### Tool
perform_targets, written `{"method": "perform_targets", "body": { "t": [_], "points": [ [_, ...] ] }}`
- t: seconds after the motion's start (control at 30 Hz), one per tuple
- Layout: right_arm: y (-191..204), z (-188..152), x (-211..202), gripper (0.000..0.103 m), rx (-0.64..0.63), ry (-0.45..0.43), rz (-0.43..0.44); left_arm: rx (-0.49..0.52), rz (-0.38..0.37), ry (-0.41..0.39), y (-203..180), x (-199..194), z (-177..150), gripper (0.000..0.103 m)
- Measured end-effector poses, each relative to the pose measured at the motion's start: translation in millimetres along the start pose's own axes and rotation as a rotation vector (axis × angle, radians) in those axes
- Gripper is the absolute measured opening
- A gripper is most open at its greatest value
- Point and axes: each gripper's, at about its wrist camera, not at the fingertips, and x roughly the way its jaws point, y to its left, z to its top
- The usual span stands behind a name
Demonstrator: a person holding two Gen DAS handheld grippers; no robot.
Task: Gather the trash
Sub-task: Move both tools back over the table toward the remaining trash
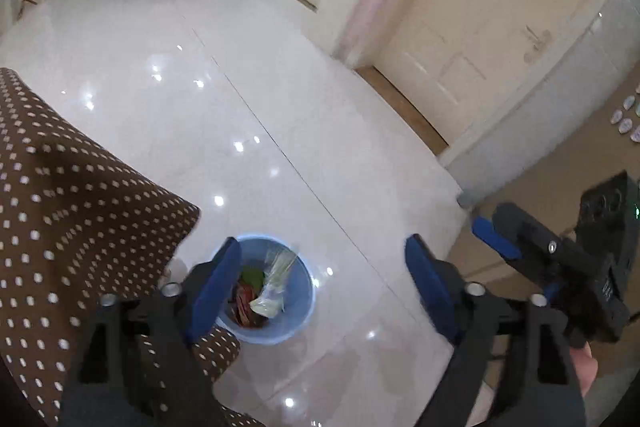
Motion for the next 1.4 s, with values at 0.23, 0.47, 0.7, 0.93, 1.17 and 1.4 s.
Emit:
{"method": "perform_targets", "body": {
  "t": [0.23, 0.47, 0.7, 0.93, 1.17, 1.4],
  "points": [
    [14.0, -0.8, 3.1, 0.097, -0.014, -0.008, -0.028, 0.016, 0.002, -0.045, -4.8, -19.3, 1.1, 0.088],
    [47.9, -4.3, -7.1, 0.097, -0.064, -0.052, -0.061, 0.054, 0.016, -0.135, -11.8, -60.7, -3.4, 0.092],
    [103.0, -2.9, -19.4, 0.097, -0.151, -0.118, -0.083, 0.074, 0.059, -0.25, -0.7, -115.9, -12.4, 0.094],
    [178.1, -17.2, -5.9, 0.097, -0.271, -0.094, -0.038, 0.046, 0.105, -0.348, 29.8, -169.9, -26.3, 0.095],
    [265.9, -45.2, 25.0, 0.097, -0.434, -0.028, 0.019, -0.004, 0.25, -0.433, 85.1, -230.7, -57.9, 0.095],
    [352.4, -86.7, 80.4, 0.097, -0.567, 0.078, 0.069, -0.141, 0.436, -0.47, 165.7, -285.0, -95.0, 0.095]
  ]
}}
